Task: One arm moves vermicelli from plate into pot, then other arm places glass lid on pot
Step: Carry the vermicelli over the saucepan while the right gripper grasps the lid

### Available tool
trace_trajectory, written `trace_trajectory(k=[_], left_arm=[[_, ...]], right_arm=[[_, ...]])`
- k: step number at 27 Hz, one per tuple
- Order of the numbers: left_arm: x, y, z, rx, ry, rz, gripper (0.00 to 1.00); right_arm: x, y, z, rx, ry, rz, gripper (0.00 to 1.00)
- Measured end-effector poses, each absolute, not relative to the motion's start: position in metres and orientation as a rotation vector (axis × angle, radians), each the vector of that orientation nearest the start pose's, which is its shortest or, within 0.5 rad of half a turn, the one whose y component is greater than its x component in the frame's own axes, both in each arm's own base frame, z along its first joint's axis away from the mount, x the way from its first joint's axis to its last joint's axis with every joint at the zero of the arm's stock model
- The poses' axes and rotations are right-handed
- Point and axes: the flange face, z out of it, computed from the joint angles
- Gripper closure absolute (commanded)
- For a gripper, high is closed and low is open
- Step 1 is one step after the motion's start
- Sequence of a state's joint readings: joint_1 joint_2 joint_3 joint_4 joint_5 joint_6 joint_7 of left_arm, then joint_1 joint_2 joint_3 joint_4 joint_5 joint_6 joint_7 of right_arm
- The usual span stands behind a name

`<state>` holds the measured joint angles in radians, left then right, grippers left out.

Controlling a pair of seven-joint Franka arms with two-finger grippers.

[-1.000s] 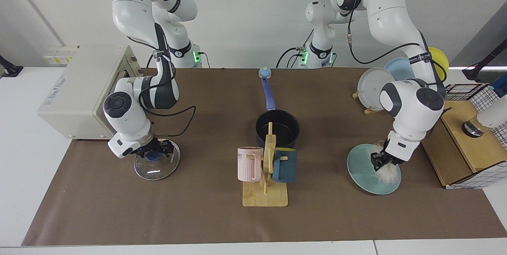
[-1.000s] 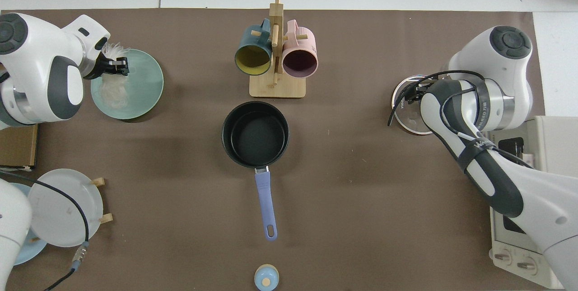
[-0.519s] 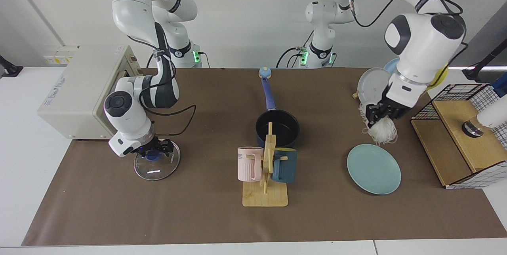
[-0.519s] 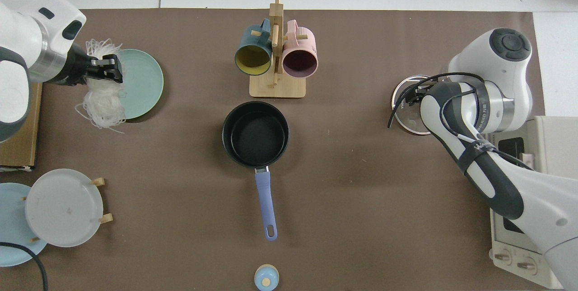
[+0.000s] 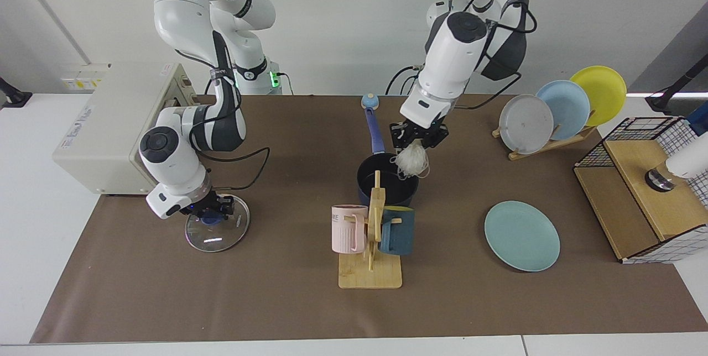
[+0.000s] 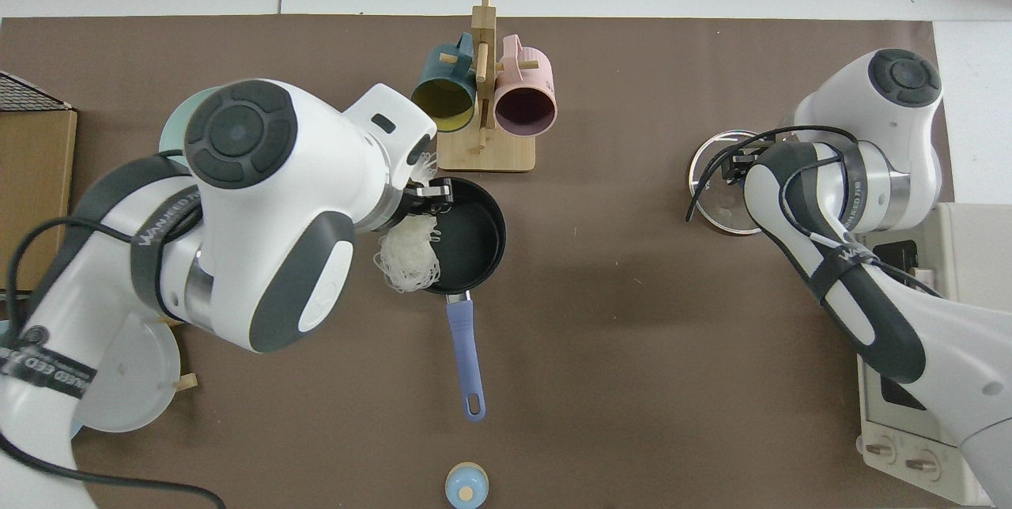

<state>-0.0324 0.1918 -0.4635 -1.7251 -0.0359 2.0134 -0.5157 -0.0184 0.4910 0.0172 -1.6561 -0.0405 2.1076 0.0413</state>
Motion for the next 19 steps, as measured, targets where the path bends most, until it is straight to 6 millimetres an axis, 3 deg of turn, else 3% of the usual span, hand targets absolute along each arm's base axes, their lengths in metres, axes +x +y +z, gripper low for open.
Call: trace_trajectory(k=[7,14,16,19], left_arm=[[0.553,-0.296,0.433,-3.309,-0.049,0.004,1.00],[0.561,-0.307,0.393,-3.349,-0.103,-0.007,0.99],[0.562,-0.310,0.381,-3.354,-0.125,-0.004,0.71],[0.564,-0.313,0.366,-3.357,-0.166,0.012,0.09]], right_arm=[[0.675,0.012,0.353,-3.167,-0.001,-0.002,1.00],[0.670,0.028,0.414,-3.171,-0.033,-0.011,1.00],[0.665,0.029,0.432,-3.172,-0.034,-0.007,1.00],[0.655,0.028,0.459,-3.174,-0.031,0.004,1.00]])
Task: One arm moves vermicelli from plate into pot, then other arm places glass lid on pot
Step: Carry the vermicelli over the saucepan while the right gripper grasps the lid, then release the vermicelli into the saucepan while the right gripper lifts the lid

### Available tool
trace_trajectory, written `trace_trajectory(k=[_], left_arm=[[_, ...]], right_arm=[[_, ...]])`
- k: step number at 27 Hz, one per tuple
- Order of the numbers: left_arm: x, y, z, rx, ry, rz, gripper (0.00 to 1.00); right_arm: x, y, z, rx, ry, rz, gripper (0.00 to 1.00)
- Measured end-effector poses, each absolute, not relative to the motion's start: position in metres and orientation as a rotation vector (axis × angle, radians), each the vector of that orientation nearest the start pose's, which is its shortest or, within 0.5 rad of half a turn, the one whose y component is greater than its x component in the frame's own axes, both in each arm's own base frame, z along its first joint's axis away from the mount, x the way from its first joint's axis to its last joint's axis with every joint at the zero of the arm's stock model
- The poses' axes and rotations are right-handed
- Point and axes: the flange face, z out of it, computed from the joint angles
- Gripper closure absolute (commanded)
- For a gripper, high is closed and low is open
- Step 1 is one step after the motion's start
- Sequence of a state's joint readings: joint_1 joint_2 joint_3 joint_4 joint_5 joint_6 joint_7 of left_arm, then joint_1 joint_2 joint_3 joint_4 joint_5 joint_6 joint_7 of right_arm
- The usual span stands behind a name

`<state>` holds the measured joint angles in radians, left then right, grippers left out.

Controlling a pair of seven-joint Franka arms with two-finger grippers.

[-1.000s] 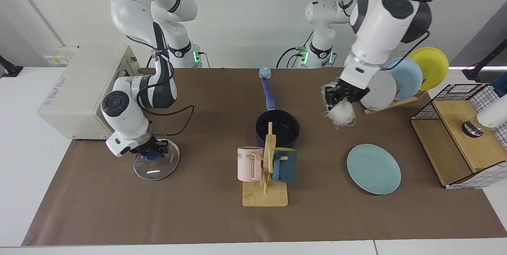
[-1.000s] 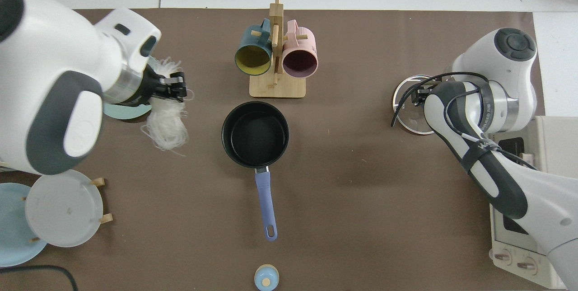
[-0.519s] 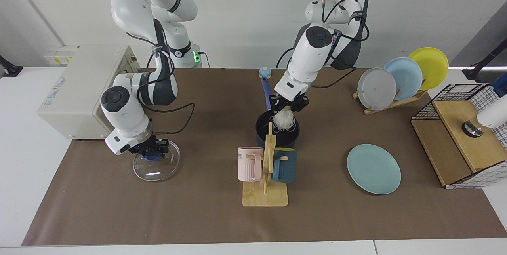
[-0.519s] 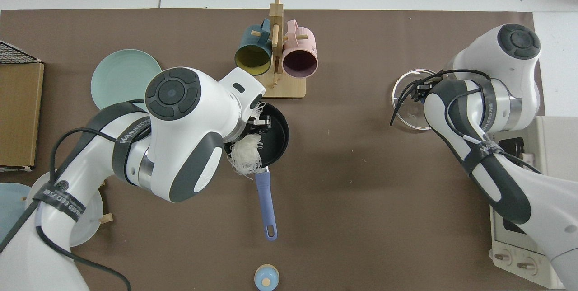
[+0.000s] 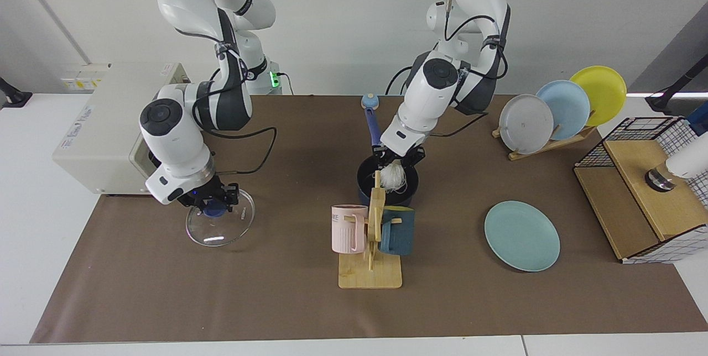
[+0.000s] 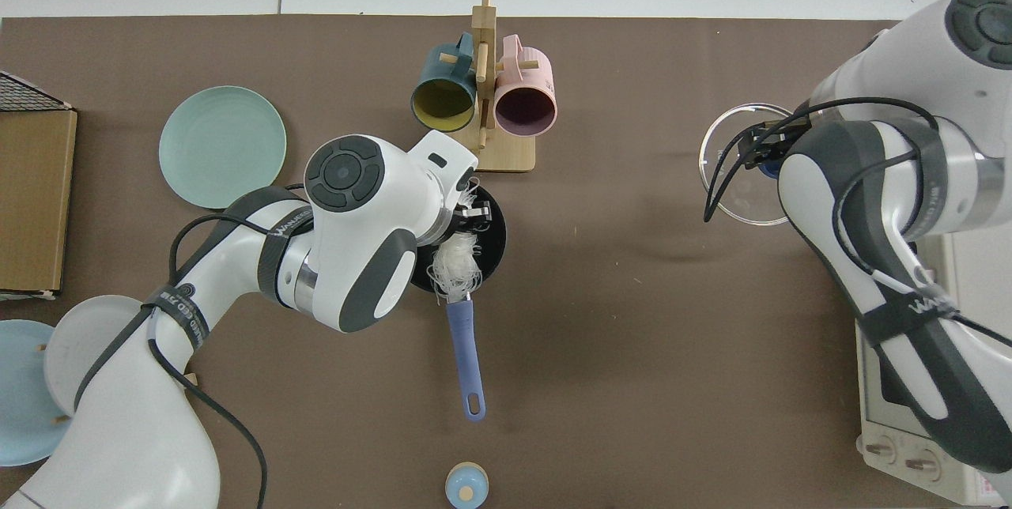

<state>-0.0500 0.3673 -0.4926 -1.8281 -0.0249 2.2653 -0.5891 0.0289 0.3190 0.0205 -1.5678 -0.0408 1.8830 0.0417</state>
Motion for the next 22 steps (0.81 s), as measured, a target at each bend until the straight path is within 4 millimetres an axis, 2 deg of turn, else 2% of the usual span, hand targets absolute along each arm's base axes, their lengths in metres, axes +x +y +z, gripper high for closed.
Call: trace_trajectory(k=[1,7,11,14,16,17,20,22], left_arm=[[0.564,-0.313,0.362,-3.359,-0.181,0.014,0.00],[0.569,-0.310,0.356,-3.364,-0.205,0.004,0.00],[0.573,-0.303,0.359,-3.361,-0.228,-0.008,0.01],[0.581,-0.286,0.366,-3.345,-0.246,0.017,0.01],[0.587,-0.269,0.379,-3.322,-0.224,0.069,0.01],[0.592,-0.259,0.392,-3.309,-0.210,0.097,0.01],[0.601,-0.229,0.442,-3.255,-0.164,0.159,0.01],[0.604,-0.205,0.475,-3.193,-0.133,0.141,0.01]], right_arm=[[0.651,0.028,0.469,-3.175,-0.030,0.006,1.00],[0.624,0.028,0.515,-3.177,-0.029,0.047,1.00],[0.613,0.040,0.530,-3.177,-0.038,0.064,1.00],[0.607,0.061,0.536,-3.179,-0.039,0.080,1.00],[0.602,0.079,0.538,-3.180,-0.040,0.088,1.00],[0.600,0.090,0.540,-3.180,-0.031,0.087,1.00],[0.592,0.128,0.545,-3.178,0.011,0.070,1.00],[0.585,0.156,0.547,-3.179,0.025,0.061,1.00]])
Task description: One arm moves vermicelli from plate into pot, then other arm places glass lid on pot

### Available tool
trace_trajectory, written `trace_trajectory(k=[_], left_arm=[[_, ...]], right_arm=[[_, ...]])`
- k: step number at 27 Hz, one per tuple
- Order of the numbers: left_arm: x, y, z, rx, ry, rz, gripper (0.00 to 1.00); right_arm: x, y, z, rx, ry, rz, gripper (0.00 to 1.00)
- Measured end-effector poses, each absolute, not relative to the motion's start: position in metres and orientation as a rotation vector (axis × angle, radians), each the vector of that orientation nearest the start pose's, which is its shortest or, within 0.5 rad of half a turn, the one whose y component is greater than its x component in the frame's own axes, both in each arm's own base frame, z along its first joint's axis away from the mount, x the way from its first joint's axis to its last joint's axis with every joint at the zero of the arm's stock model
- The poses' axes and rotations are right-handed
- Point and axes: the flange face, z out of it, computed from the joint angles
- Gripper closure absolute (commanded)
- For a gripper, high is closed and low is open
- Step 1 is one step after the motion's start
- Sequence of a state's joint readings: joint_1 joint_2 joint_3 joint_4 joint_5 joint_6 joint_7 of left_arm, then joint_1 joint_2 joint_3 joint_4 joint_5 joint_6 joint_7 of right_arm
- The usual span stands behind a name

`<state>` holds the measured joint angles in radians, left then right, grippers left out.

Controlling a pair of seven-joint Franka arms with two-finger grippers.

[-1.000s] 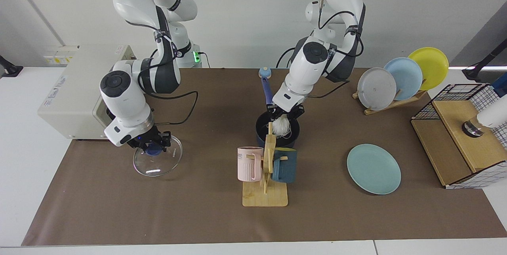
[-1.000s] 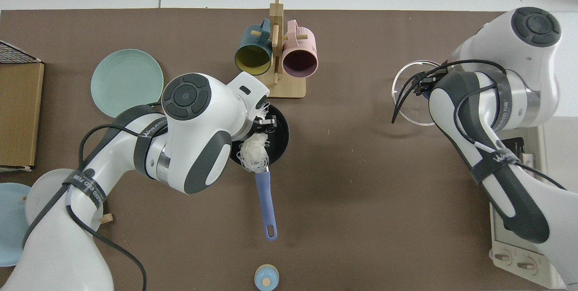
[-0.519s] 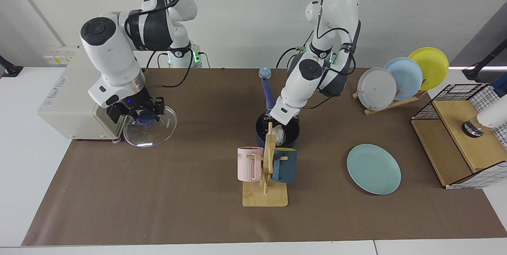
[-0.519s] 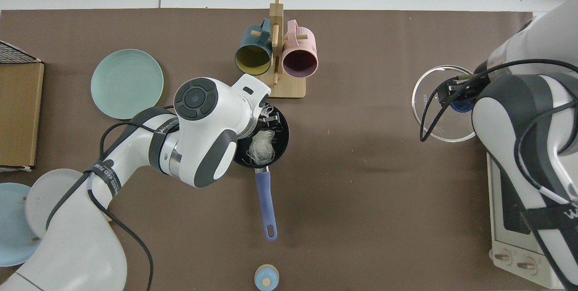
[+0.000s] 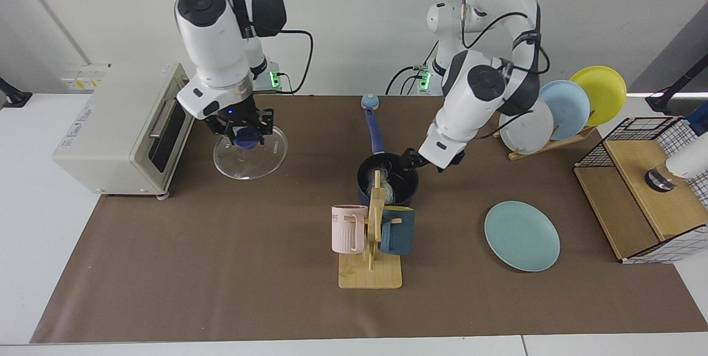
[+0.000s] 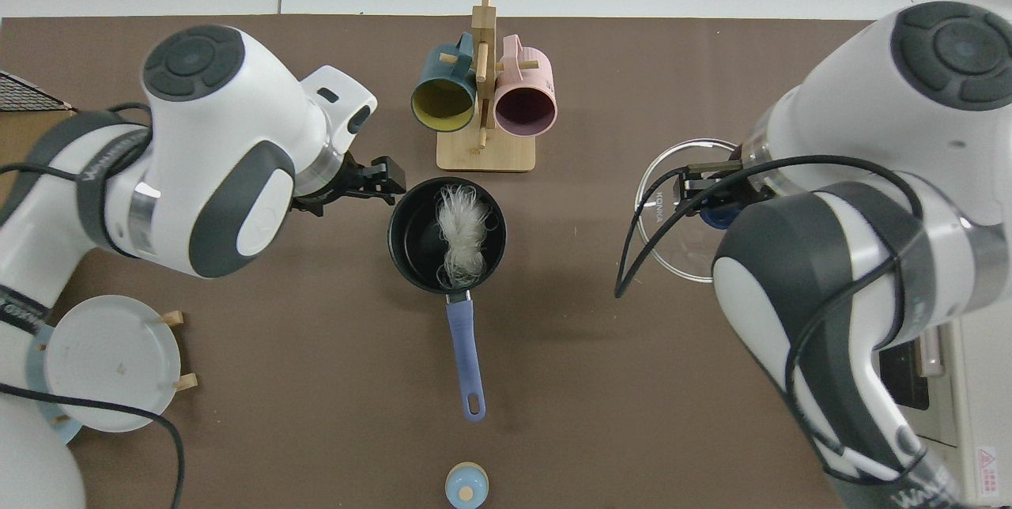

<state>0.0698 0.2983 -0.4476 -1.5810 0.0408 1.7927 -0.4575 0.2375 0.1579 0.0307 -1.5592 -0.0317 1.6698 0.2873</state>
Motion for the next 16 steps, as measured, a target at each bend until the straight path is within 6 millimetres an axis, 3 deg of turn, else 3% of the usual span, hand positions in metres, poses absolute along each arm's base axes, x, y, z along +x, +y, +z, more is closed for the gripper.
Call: trace_trajectory(k=[3,7,12,16], left_arm=[[0.605,-0.167,0.515,-3.122,-0.142,0.069,0.01],[0.603,-0.111,0.549,-3.079,-0.200,0.002,0.01],[0.599,-0.040,0.572,-3.056,-0.132,-0.001,0.00],[0.594,-0.012,0.575,-3.069,-0.133,0.014,0.00]], right_arm=[[0.572,0.202,0.550,-3.180,0.018,0.044,1.00],[0.555,0.264,0.557,-3.177,0.077,0.025,1.00],[0.552,0.336,0.550,-3.181,0.135,0.037,1.00],[0.567,0.377,0.517,-3.189,0.164,0.055,1.00]])
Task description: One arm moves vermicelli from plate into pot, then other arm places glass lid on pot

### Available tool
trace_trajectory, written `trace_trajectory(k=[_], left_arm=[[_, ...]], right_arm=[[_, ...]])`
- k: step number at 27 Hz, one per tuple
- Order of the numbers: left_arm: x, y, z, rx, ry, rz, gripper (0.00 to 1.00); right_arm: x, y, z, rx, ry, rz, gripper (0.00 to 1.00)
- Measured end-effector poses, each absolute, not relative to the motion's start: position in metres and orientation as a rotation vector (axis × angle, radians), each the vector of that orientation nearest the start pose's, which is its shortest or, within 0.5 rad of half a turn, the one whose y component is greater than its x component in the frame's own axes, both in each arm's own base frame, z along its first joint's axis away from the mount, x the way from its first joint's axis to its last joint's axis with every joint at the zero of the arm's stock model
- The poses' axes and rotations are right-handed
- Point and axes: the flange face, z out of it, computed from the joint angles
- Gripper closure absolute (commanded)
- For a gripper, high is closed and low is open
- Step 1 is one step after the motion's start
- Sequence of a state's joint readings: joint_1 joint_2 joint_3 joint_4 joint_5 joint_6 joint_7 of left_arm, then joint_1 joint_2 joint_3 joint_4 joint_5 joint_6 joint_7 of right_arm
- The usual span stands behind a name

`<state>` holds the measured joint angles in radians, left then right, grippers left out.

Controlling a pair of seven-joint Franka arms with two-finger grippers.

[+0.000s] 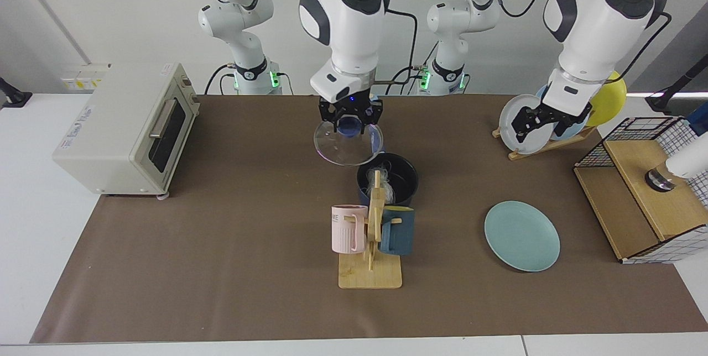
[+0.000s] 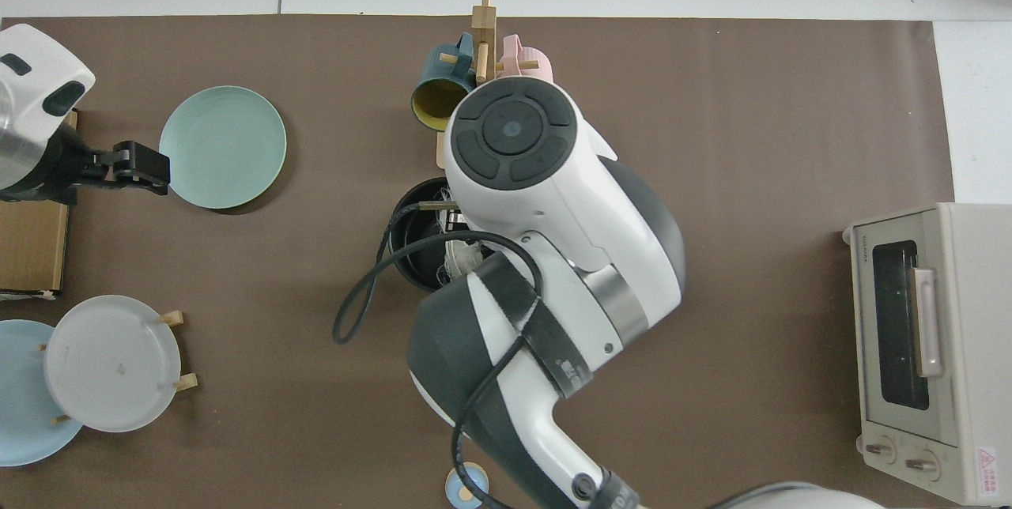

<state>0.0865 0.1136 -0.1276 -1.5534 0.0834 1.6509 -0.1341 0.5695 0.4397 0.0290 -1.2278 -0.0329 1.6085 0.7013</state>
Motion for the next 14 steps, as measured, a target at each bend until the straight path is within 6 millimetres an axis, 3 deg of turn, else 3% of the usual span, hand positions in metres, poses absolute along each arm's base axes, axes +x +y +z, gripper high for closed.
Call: trace_trajectory(k=[7,14], left_arm=[[0.593,-0.001,0.572,-3.071,-0.158,0.025,0.00],[0.593,-0.011,0.573,-3.076,-0.133,0.019,0.00]], right_arm=[[0.597,0.425,0.456,-3.190,0.153,0.051,1.00],[0.603,0.449,0.435,-3.173,0.118,0.010,1.00]])
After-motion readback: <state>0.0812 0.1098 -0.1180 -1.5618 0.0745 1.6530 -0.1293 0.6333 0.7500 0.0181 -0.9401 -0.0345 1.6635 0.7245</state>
